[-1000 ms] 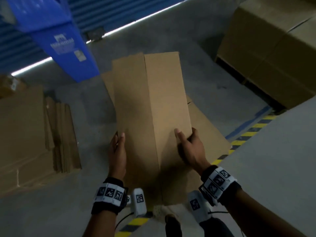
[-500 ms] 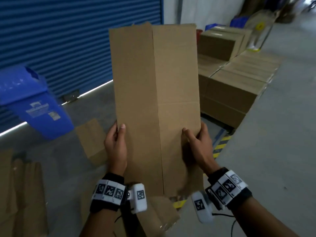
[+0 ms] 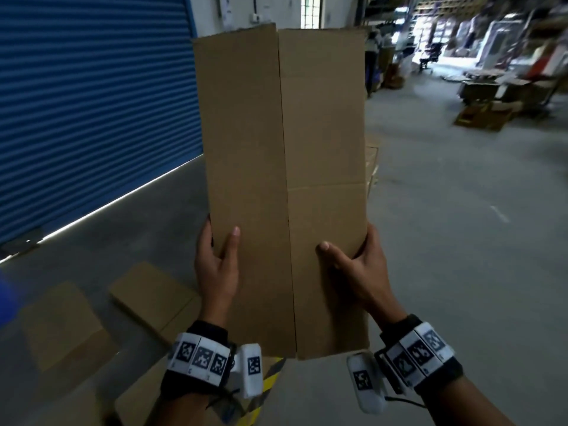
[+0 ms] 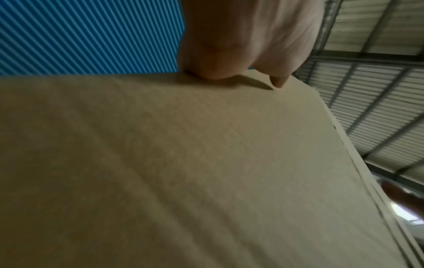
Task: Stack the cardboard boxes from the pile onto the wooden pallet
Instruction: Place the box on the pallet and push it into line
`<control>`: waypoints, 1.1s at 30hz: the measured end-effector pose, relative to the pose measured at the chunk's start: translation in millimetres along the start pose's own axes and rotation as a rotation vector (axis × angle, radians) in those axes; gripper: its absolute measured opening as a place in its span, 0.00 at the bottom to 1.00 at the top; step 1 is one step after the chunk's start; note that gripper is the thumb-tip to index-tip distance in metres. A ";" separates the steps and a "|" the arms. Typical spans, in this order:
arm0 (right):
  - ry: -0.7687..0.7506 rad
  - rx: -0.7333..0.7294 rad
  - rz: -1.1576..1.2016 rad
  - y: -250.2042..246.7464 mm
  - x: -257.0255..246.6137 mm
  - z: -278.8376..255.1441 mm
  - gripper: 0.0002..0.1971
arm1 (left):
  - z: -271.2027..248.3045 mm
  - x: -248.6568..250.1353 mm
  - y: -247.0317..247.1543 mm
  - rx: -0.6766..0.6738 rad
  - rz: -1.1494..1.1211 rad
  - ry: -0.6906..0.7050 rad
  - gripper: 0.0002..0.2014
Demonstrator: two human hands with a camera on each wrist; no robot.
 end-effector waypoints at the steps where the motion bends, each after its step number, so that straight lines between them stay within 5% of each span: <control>1: 0.003 0.008 -0.001 -11.7 4.7 8.0 0.51 | 2.6 -0.3 17.9 -0.017 0.021 0.003 0.33; 8: 0.014 0.092 -0.035 -79.1 52.9 100.6 0.45 | 47.6 -33.3 141.1 -0.063 0.083 0.004 0.41; 23: 0.040 0.184 -0.119 -200.7 167.0 464.5 0.38 | 276.3 -122.8 465.7 -0.070 0.129 0.036 0.39; 33: -0.024 0.071 0.026 -281.8 250.8 684.9 0.42 | 384.6 -187.4 667.7 -0.035 0.101 -0.004 0.42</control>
Point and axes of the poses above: each hand's wrist, its own z-axis towards the middle knuckle, its own y-axis out of the palm, x = y × z, the point moved 8 cm from there along z, towards the middle knuckle, and after that the axes turned 1 degree about -y, right-handed, at the moved point
